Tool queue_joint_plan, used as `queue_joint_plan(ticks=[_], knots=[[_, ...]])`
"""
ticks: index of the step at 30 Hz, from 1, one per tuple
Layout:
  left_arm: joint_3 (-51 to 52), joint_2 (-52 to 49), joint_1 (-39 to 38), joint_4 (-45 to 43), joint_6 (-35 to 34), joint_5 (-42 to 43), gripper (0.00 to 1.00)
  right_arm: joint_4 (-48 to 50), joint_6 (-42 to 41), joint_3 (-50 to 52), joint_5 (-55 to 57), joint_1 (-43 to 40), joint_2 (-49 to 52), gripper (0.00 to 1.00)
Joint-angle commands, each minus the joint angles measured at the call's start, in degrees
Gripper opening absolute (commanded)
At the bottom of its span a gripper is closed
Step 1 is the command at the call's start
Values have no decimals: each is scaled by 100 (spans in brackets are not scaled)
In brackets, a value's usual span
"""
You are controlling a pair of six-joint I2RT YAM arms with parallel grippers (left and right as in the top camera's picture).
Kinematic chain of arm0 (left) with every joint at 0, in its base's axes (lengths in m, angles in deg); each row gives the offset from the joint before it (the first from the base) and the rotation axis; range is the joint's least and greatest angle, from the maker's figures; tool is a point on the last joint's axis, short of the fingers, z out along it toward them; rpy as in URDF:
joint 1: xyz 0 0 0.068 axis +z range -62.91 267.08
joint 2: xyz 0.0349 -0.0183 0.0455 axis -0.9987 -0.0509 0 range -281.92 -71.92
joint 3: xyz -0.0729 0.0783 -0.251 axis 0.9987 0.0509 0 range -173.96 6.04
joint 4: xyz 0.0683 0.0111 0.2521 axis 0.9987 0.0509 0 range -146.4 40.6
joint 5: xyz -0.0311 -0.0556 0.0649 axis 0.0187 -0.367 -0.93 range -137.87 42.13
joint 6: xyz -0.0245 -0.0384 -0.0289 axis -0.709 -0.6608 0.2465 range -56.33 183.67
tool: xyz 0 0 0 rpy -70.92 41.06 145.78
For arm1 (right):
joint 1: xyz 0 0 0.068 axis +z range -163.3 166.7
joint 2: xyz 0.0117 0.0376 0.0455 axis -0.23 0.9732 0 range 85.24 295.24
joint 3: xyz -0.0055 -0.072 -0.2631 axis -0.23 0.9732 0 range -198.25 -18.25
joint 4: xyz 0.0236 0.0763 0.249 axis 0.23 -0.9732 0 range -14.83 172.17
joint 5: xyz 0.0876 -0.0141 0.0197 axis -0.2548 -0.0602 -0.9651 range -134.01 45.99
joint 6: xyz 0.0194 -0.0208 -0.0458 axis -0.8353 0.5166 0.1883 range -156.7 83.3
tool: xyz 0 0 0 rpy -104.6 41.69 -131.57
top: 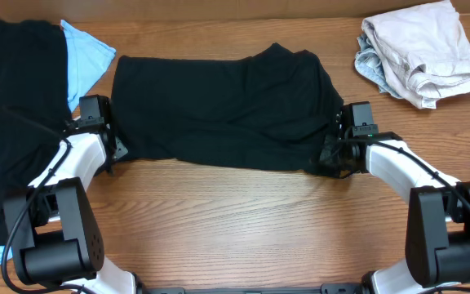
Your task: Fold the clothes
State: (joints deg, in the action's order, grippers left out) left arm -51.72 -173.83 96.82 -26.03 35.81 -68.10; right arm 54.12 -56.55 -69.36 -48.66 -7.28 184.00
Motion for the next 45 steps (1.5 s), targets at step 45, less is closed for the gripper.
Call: queue_joint_plan(ticks=[45], knots=[[-994,63,17,1469,1764,3018,4,-1259,769,-264,-855,-1427,221,4]])
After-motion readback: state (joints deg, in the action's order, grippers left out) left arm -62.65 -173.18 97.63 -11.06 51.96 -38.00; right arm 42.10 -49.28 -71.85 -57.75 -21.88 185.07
